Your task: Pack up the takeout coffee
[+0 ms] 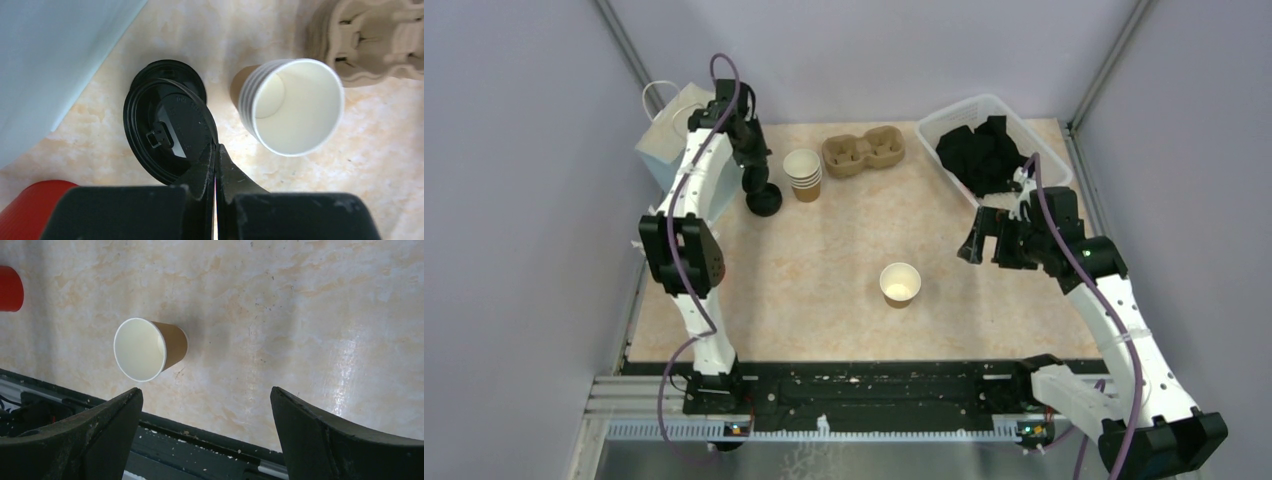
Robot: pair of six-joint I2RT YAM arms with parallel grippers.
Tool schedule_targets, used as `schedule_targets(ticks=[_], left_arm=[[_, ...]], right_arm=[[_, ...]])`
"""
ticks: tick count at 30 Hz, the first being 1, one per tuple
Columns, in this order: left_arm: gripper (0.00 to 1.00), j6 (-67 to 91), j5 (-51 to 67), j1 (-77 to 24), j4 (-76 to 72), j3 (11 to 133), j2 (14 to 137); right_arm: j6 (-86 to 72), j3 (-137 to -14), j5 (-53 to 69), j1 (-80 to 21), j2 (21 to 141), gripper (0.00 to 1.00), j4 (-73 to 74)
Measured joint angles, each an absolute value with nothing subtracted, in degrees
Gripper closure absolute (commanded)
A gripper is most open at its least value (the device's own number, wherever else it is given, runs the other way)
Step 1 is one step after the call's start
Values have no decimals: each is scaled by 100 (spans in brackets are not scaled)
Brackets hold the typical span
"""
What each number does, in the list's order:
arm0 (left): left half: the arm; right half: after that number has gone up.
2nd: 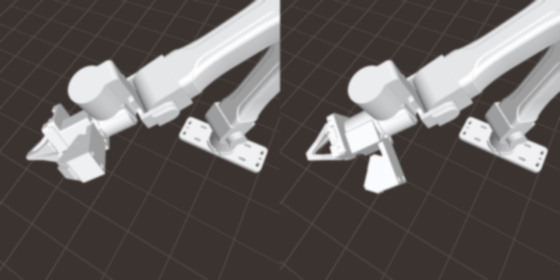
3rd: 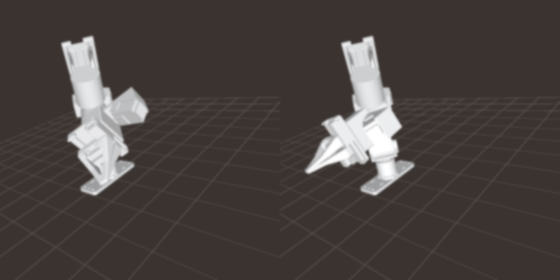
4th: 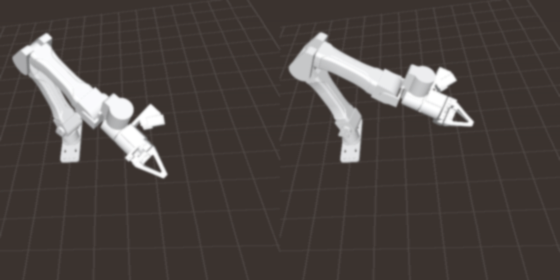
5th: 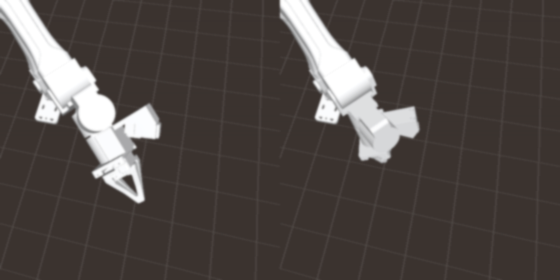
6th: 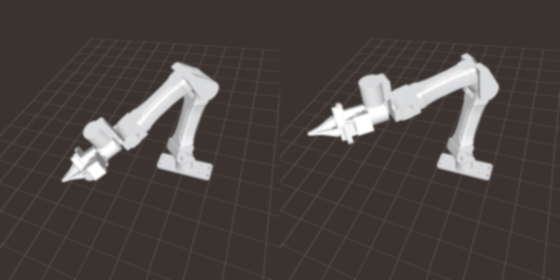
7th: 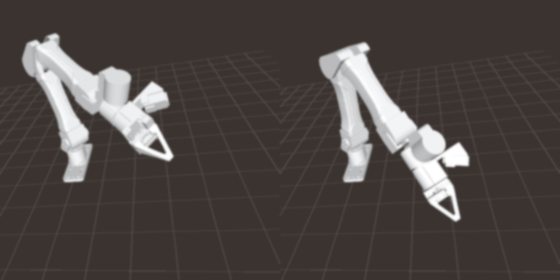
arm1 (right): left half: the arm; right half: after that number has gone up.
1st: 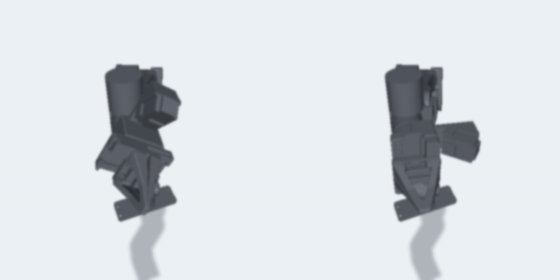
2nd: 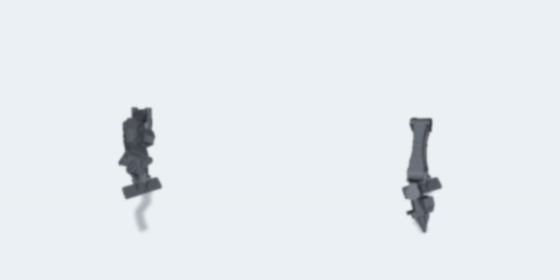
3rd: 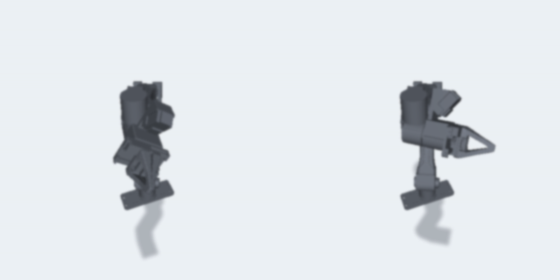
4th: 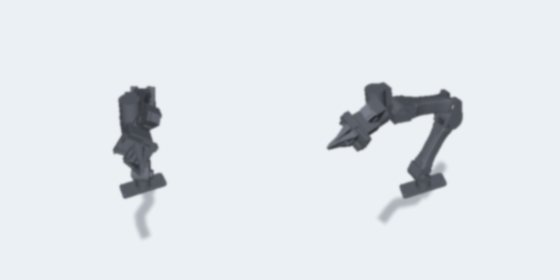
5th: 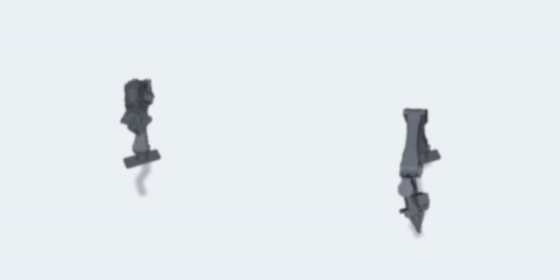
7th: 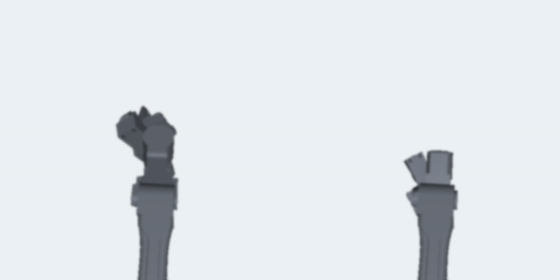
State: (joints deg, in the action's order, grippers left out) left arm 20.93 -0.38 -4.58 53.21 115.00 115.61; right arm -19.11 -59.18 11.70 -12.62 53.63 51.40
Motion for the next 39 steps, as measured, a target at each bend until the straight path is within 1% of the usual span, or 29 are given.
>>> schedule_targets(ticks=[5,8,13,16,19,23,26,28,30,31,32,35,39], left_arm=[[100,2311,537,-447,5358,11369,11133],[100,2558,1098,-445,5360,10855,10521],[100,3203,2456,-443,4783,9354,8986],[100,3876,3411,-508,4047,8475,8114],[100,4700,4051,-777,3111,7789,7649],[100,5907,4589,-1540,1874,7129,7616],[100,6661,4735,-1966,1334,6901,7738],[100,6904,4764,-2128,1194,6912,7841],[100,6692,4681,-2163,1577,7210,8029],[94,6392,4519,-2165,2027,7557,8206],[83,6051,4324,-2158,2381,7911,8396],[58,4921,3485,-2204,3437,8805,8855],[43,3957,2412,-2561,4346,8803,9063]], right_arm=[[-1909,-5918,1347,-1262,5365,1,5135],[-1909,-5918,1629,-1260,5376,1,5109],[-1990,-5863,2438,-1291,5369,1,4766],[-2182,-5666,3044,-1411,5365,1,4318],[-2373,-5588,3494,-1546,5378,1,3983],[-2676,-5590,3935,-1865,5408,1,3135],[-2886,-5590,4016,-2141,5518,1,2488],[-3030,-5583,4005,-2296,5625,1,2128],[-3109,-5575,3852,-2370,5734,2,1964],[-3114,-5575,3767,-2386,5774,2,1973],[-3114,-5575,3656,-2386,5806,2,2014],[-3048,-5575,3205,-2386,5806,1,2349],[-2869,-5575,2545,-2381,5592,1,2954]])
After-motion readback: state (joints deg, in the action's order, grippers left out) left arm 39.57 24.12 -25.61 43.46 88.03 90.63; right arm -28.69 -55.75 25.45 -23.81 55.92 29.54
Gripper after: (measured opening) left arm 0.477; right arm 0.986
